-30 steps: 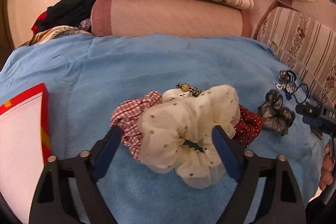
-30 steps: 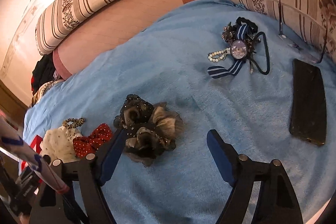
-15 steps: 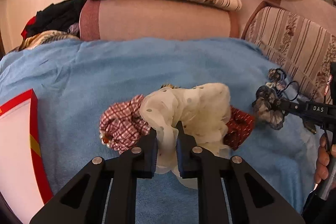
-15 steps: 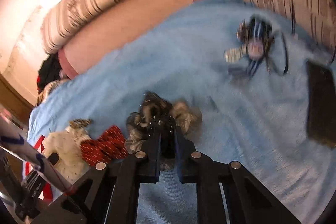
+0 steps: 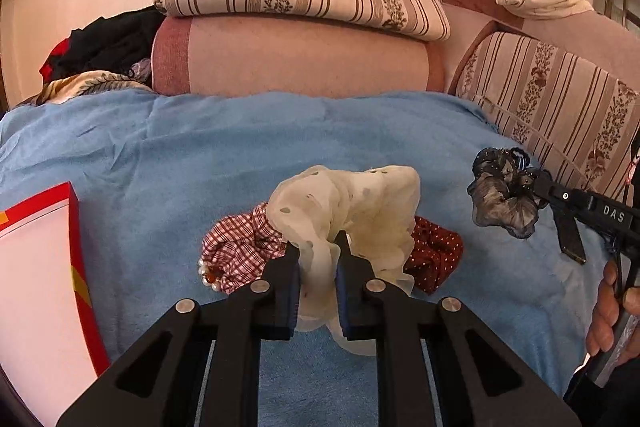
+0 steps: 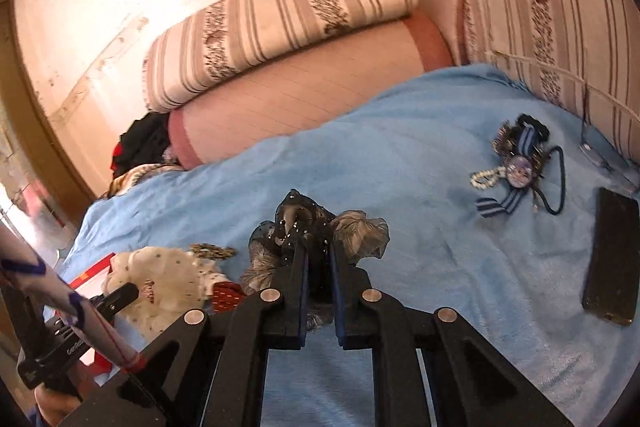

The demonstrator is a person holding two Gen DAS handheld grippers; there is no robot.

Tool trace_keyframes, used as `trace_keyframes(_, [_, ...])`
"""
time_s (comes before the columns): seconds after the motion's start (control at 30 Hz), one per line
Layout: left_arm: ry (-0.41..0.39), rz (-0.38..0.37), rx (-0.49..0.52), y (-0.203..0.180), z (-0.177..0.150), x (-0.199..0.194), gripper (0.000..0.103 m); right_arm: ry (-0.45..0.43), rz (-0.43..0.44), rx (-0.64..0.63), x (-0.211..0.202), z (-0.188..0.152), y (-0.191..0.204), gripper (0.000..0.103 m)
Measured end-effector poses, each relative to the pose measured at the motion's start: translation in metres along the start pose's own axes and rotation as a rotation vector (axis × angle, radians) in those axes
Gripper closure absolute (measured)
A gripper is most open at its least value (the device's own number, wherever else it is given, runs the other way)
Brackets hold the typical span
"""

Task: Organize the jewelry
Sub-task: 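Carry both held scrunchies over to the red-rimmed tray and lower them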

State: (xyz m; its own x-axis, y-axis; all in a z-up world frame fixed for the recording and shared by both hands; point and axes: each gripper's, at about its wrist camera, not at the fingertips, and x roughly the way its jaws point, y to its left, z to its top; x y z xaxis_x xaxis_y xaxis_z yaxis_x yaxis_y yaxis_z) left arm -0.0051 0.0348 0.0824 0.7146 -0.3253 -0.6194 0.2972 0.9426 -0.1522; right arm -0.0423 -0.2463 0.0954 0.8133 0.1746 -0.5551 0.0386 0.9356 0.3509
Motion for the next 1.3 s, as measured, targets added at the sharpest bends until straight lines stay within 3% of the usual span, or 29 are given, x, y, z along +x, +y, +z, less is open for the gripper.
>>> trace_keyframes(0.6, [-0.063, 0.040, -0.032, 0.023, 0.009, -0.033, 0.089, -0.017, 0.101, -0.114, -0.001, -0.010, 0.054, 0.092])
trace_keyframes(0.9, [-0.069, 0.055, -0.095, 0.056, 0.006, -0.055, 0.089, -0.034, 0.138, -0.139, -0.012, -0.016, 0.088, 0.092])
trace_keyframes(1.3, [-0.111, 0.124, -0.198, 0.115, 0.004, -0.097, 0.089, -0.006, 0.238, -0.184, -0.018, -0.030, 0.168, 0.092])
